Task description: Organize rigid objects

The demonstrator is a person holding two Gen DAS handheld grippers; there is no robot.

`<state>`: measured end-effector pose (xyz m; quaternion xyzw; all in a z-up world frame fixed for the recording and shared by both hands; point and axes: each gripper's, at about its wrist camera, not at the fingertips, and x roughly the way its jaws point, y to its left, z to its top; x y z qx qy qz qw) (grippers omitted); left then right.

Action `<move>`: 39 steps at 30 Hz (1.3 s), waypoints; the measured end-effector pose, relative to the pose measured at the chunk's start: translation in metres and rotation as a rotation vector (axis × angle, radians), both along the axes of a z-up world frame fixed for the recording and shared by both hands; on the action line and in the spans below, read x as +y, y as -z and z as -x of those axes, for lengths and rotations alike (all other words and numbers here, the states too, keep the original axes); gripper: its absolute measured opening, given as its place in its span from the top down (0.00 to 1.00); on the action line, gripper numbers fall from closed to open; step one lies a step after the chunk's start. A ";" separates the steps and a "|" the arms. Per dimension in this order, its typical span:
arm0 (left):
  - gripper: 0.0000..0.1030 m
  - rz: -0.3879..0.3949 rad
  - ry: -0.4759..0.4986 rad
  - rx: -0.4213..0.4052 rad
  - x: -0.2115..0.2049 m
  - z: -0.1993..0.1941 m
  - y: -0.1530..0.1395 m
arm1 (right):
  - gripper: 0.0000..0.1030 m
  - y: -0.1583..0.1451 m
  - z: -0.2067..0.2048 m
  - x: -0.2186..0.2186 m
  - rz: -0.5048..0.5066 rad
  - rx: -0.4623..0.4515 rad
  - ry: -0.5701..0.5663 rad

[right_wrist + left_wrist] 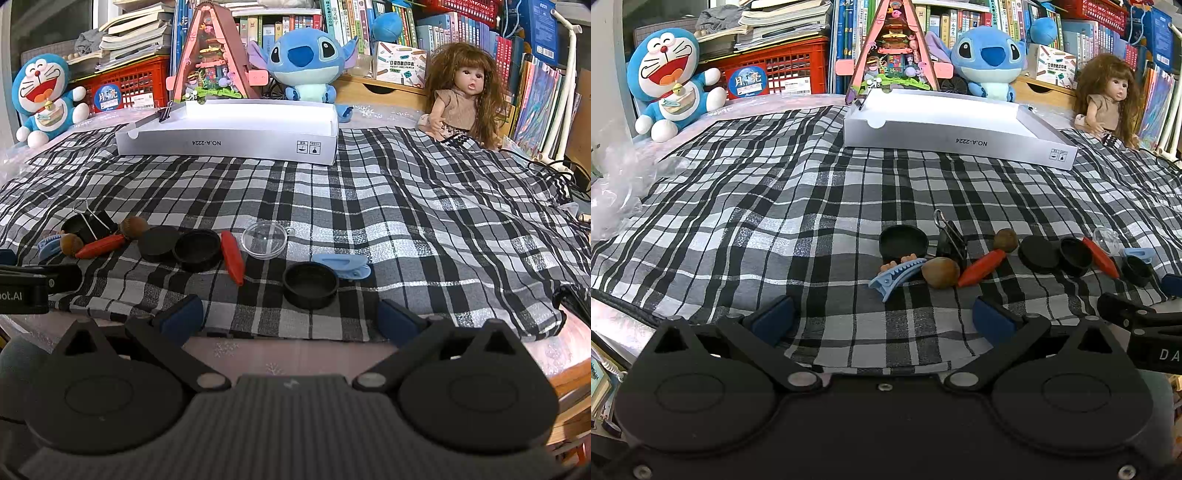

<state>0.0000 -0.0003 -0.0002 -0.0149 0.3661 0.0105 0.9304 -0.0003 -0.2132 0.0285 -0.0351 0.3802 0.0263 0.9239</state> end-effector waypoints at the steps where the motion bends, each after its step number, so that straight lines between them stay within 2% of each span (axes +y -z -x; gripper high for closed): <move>1: 0.00 0.000 0.000 0.000 0.000 0.000 0.000 | 0.00 0.000 0.000 0.000 0.000 0.000 0.000; 18: 0.00 -0.003 0.032 0.022 0.010 0.004 -0.005 | 0.00 -0.001 -0.001 0.000 -0.001 0.001 -0.002; 32: 0.00 -0.011 0.041 -0.010 0.011 0.003 0.002 | 0.00 0.003 0.001 -0.004 -0.020 -0.031 -0.024; 34: 0.04 -0.002 0.042 -0.012 0.013 0.005 0.001 | 0.00 0.003 0.001 -0.005 -0.021 -0.031 -0.034; 36: 0.12 0.000 0.041 -0.017 0.013 0.005 -0.002 | 0.00 0.002 0.002 -0.006 -0.029 -0.039 -0.044; 38: 0.25 0.005 0.039 -0.033 0.015 0.007 -0.006 | 0.00 0.000 0.004 -0.009 -0.044 -0.052 -0.049; 39: 0.29 0.012 0.039 -0.040 0.015 0.008 -0.008 | 0.00 -0.002 0.005 -0.011 -0.051 -0.063 -0.049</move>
